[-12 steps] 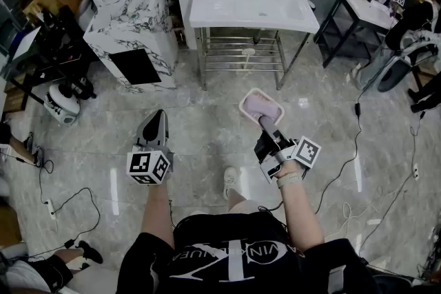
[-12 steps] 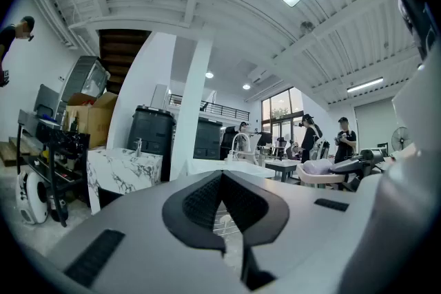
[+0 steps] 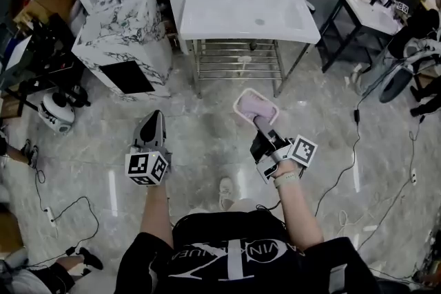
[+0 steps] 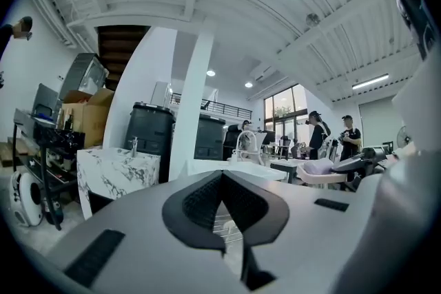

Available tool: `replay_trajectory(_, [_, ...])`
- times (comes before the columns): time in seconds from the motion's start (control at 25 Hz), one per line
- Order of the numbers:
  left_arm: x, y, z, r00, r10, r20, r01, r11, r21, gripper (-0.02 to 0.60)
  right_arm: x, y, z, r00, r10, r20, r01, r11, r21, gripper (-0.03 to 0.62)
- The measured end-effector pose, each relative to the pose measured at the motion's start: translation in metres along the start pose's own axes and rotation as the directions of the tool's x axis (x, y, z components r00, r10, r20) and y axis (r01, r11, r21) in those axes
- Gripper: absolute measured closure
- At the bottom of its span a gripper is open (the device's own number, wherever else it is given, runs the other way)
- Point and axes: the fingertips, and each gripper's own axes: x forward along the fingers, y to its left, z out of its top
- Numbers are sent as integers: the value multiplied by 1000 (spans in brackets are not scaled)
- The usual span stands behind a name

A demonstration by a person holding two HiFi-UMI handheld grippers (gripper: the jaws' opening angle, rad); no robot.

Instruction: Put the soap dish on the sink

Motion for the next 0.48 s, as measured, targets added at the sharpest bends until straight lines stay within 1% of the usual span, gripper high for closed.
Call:
replay_trajectory(0.2, [39, 5, 5, 1000, -5, -18, 5, 1000, 4, 569, 27, -5, 25, 1000, -28, -10, 29, 999, 17, 507])
replay_trajectory(0.36, [55, 1, -4, 999, -18, -40, 20, 998, 60, 569, 37, -18, 36, 999, -31, -20, 32, 999, 13, 507])
replay_trajectory(0.48, [65, 1, -7, 999, -20, -30, 22, 997, 68, 569, 45, -26, 40, 999, -30, -28, 31, 999, 17, 507])
